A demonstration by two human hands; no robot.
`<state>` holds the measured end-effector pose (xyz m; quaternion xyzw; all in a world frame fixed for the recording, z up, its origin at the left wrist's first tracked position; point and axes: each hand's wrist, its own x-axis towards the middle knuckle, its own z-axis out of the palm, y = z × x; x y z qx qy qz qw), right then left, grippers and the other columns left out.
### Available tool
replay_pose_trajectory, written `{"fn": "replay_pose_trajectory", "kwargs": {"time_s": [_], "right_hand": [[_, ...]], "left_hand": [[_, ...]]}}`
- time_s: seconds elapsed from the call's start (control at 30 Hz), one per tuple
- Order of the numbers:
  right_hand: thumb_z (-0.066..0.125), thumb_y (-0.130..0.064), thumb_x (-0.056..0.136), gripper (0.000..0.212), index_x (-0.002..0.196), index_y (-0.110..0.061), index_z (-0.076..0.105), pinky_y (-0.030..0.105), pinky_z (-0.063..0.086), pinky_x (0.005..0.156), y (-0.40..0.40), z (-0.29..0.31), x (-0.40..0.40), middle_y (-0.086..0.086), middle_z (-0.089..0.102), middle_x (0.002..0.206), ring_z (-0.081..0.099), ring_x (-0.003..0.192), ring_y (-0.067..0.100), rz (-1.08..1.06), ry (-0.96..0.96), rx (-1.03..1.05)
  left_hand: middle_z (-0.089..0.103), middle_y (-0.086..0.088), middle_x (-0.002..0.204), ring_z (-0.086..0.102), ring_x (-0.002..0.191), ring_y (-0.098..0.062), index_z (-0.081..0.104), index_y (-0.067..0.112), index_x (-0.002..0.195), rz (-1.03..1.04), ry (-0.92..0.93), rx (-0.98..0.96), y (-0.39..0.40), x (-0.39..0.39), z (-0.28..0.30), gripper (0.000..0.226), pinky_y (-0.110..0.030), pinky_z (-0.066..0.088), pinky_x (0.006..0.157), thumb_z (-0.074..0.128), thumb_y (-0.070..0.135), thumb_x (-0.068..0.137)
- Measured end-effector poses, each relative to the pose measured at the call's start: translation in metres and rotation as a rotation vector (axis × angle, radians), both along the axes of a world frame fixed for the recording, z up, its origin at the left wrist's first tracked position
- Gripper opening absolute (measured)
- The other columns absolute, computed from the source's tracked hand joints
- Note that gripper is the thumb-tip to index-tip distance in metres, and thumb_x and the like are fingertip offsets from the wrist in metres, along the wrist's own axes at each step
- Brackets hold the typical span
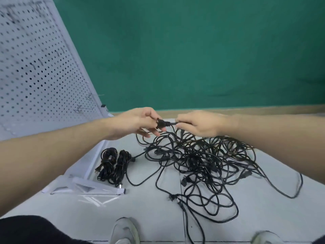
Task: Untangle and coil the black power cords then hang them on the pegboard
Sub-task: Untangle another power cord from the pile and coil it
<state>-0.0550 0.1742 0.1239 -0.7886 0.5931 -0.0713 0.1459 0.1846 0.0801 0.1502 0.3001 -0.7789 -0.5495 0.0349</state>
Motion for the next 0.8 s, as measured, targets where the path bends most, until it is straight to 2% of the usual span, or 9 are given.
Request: {"fn": "replay_pose_trajectory", "kwargs": {"time_s": [0.13,0.27,0.37,0.43,0.5,0.63,0.7,0.73,0.8], "right_hand": [[0.047,-0.038,0.103,0.019,0.103,-0.029,0.063,0.028,0.035,0.068,0.026,0.025,0.002,-0.014,0.054,0.069,0.051,0.067,0.014,-0.073,0.096,-0.019],[0.053,-0.033,0.098,0.015,0.089,-0.027,0.063,0.026,0.039,0.062,0.049,0.053,0.004,-0.009,0.055,0.062,0.050,0.056,0.002,-0.124,0.045,-0.038],[0.056,-0.035,0.098,0.021,0.085,-0.021,0.065,0.014,0.035,0.055,0.069,0.072,-0.003,-0.011,0.055,0.060,0.048,0.055,0.000,-0.158,-0.034,-0.047],[0.058,-0.047,0.096,0.036,0.074,-0.019,0.062,0.018,0.037,0.054,0.082,0.076,-0.013,-0.011,0.056,0.058,0.046,0.052,0.003,-0.233,-0.131,-0.001],[0.060,-0.055,0.094,0.045,0.073,-0.017,0.070,0.027,0.040,0.062,0.093,0.073,-0.024,-0.009,0.063,0.065,0.051,0.059,0.012,-0.286,-0.185,0.110],[0.069,-0.059,0.080,0.055,0.092,-0.006,0.077,0.036,0.047,0.099,0.112,0.054,-0.043,0.010,0.075,0.100,0.066,0.097,0.025,-0.362,-0.521,0.169],[0.060,-0.046,0.082,0.050,0.086,0.003,0.067,0.047,0.042,0.111,0.118,0.050,-0.050,0.016,0.074,0.099,0.061,0.111,0.043,-0.400,-0.791,0.187],[0.053,-0.040,0.087,0.040,0.080,0.000,0.060,0.048,0.044,0.109,0.119,0.052,-0.050,0.014,0.073,0.088,0.063,0.105,0.044,-0.413,-0.941,0.206],[0.039,-0.031,0.100,0.033,0.077,-0.010,0.049,0.043,0.051,0.090,0.120,0.061,-0.047,0.005,0.053,0.065,0.062,0.074,0.032,-0.477,-1.168,0.207]], "left_hand": [[0.072,0.006,0.109,0.066,0.106,-0.013,0.062,0.024,0.109,-0.155,-0.166,-0.295,0.025,-0.019,0.027,0.037,-0.032,0.049,0.098,0.062,0.038,0.075],[0.064,0.007,0.095,0.059,0.096,-0.022,0.058,0.025,0.115,-0.307,-0.304,-0.677,0.056,-0.052,0.038,0.017,-0.036,0.046,0.085,0.047,0.028,0.103],[0.053,0.009,0.082,0.052,0.084,-0.019,0.052,0.025,0.100,-0.312,-0.264,-0.771,0.075,-0.067,0.047,0.019,-0.032,0.037,0.073,0.035,0.027,0.109],[0.050,0.007,0.076,0.048,0.073,-0.012,0.050,0.026,0.093,-0.287,-0.205,-0.752,0.081,-0.071,0.055,0.021,-0.028,0.037,0.067,0.037,0.026,0.109],[0.049,0.010,0.073,0.045,0.067,-0.006,0.049,0.026,0.086,-0.239,-0.122,-0.700,0.083,-0.072,0.058,0.024,-0.022,0.036,0.063,0.039,0.024,0.108],[0.051,0.018,0.062,0.044,0.064,-0.010,0.052,0.024,0.078,-0.053,0.083,-0.408,0.081,-0.070,0.056,0.026,-0.030,0.038,0.069,0.043,0.025,0.103],[0.048,0.017,0.060,0.042,0.063,-0.013,0.050,0.022,0.078,0.048,0.117,-0.301,0.077,-0.070,0.054,0.026,-0.031,0.037,0.067,0.040,0.021,0.102],[0.047,0.015,0.061,0.041,0.062,-0.015,0.049,0.021,0.078,0.092,0.122,-0.259,0.076,-0.071,0.053,0.025,-0.030,0.036,0.065,0.038,0.021,0.101],[0.048,0.010,0.061,0.041,0.059,-0.016,0.047,0.021,0.077,0.159,0.098,-0.201,0.074,-0.074,0.049,0.023,-0.027,0.038,0.060,0.036,0.021,0.098]]}}
